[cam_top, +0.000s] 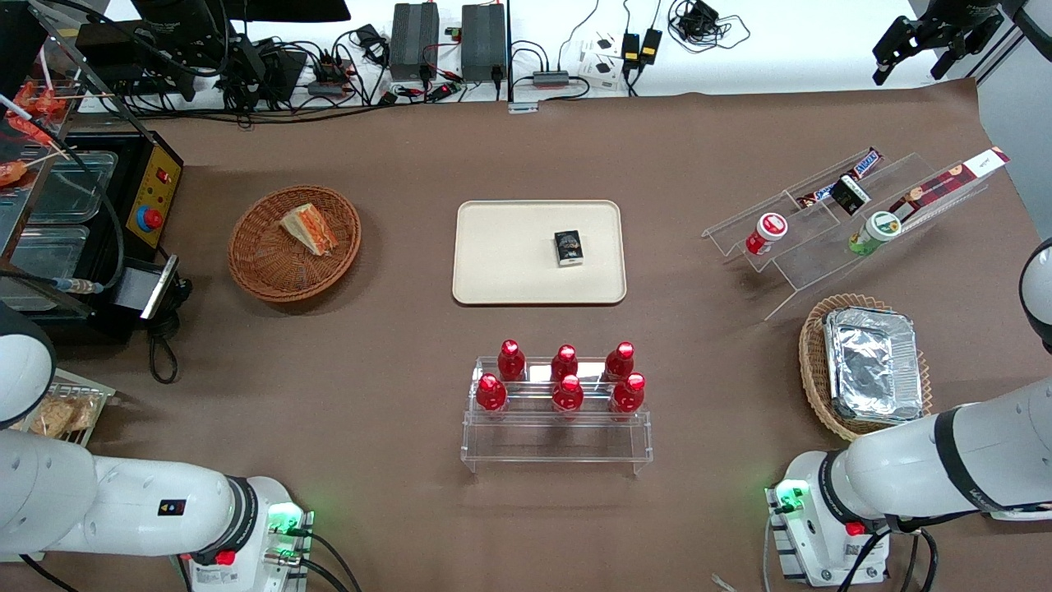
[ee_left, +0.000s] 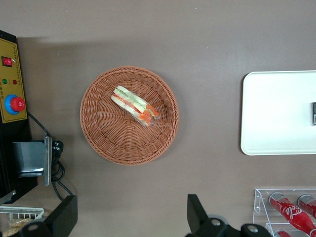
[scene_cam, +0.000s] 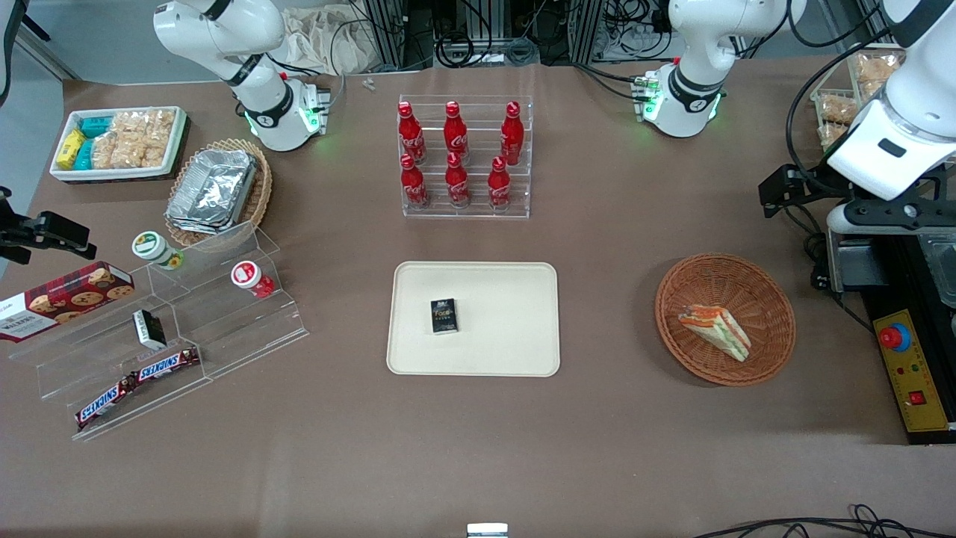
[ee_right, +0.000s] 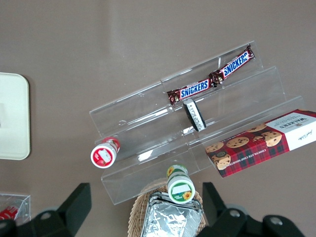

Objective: Place sandwich from basket to tray
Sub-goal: 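Move the left gripper down over the wrapped sandwich in the wicker basket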

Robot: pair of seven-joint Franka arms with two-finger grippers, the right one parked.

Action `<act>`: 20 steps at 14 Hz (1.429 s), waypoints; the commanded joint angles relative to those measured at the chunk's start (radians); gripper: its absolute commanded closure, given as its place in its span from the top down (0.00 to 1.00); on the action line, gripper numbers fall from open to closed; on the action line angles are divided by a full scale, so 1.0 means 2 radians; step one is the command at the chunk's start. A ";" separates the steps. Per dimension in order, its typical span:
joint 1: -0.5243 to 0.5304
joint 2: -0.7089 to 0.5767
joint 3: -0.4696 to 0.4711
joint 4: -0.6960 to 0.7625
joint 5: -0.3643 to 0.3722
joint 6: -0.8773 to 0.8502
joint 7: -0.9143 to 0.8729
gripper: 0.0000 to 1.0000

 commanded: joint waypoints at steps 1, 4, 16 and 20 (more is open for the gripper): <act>0.001 -0.005 0.004 0.001 -0.019 -0.007 0.000 1.00; 0.013 0.007 0.004 0.000 -0.029 -0.008 -0.001 1.00; 0.067 0.129 0.004 -0.235 -0.029 0.318 -0.249 1.00; 0.064 0.189 0.004 -0.238 -0.027 0.384 -0.328 1.00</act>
